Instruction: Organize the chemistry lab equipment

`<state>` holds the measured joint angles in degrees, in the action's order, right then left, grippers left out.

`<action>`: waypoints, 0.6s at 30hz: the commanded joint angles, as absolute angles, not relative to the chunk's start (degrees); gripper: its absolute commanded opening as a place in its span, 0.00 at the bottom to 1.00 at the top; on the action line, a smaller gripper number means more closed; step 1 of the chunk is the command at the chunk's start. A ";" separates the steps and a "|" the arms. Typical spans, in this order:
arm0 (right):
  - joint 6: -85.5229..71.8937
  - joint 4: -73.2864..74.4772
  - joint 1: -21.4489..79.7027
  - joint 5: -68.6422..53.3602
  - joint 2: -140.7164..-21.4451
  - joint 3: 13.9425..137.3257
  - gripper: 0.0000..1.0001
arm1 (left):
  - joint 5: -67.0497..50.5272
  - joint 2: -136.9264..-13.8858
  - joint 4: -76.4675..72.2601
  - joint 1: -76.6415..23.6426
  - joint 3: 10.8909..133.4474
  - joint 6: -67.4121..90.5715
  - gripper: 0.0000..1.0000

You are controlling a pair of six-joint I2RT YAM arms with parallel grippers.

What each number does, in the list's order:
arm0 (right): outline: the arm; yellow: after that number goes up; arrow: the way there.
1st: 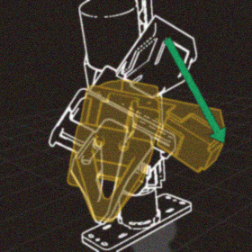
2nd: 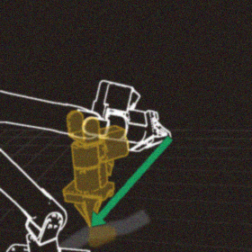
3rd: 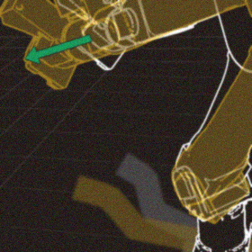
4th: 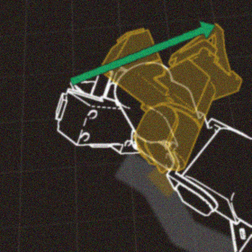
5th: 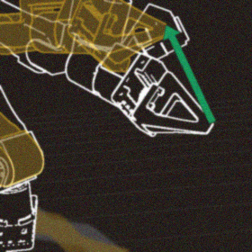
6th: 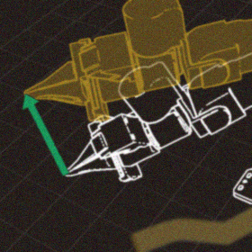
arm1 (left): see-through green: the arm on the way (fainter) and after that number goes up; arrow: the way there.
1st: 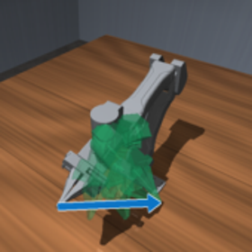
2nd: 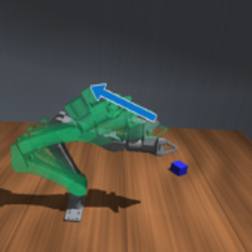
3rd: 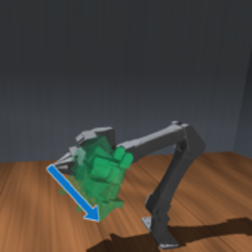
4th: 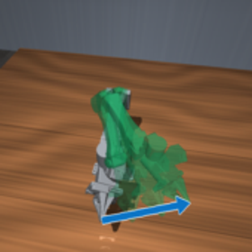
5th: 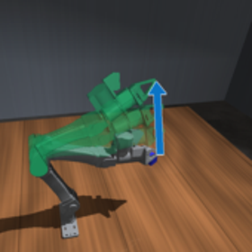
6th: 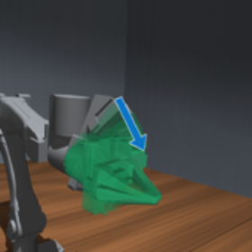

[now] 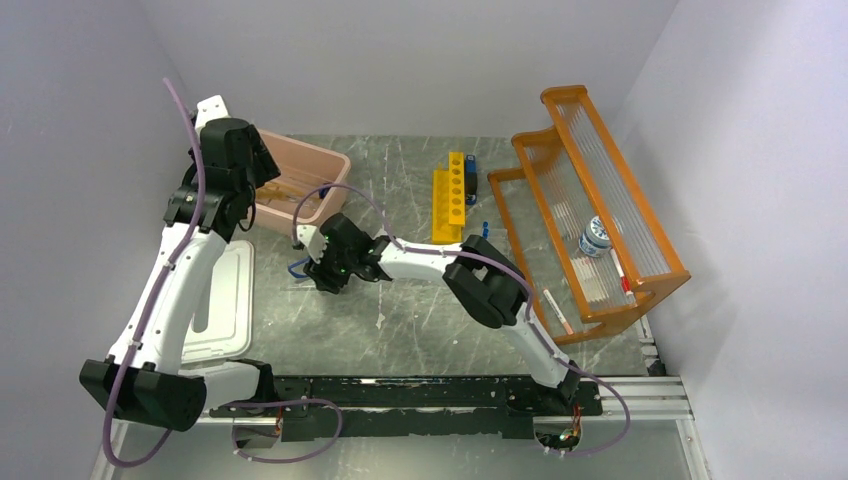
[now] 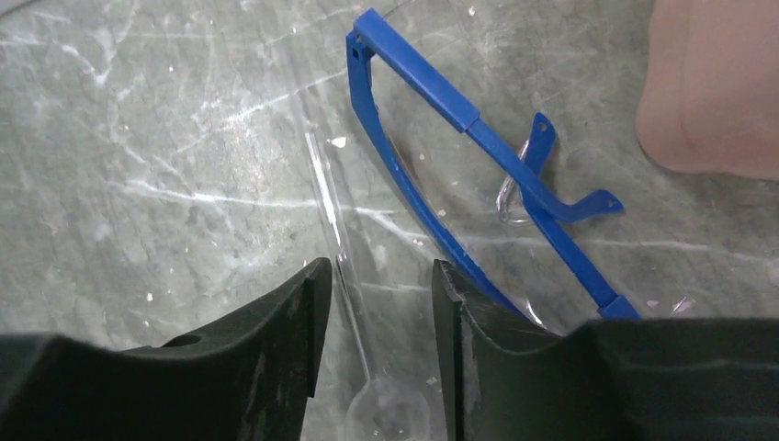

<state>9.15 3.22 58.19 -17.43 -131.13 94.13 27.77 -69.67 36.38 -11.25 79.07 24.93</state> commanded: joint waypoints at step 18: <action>23.15 21.58 58.22 -8.37 -129.11 91.40 0.24 | 27.15 -70.72 34.01 -10.98 80.15 22.32 0.69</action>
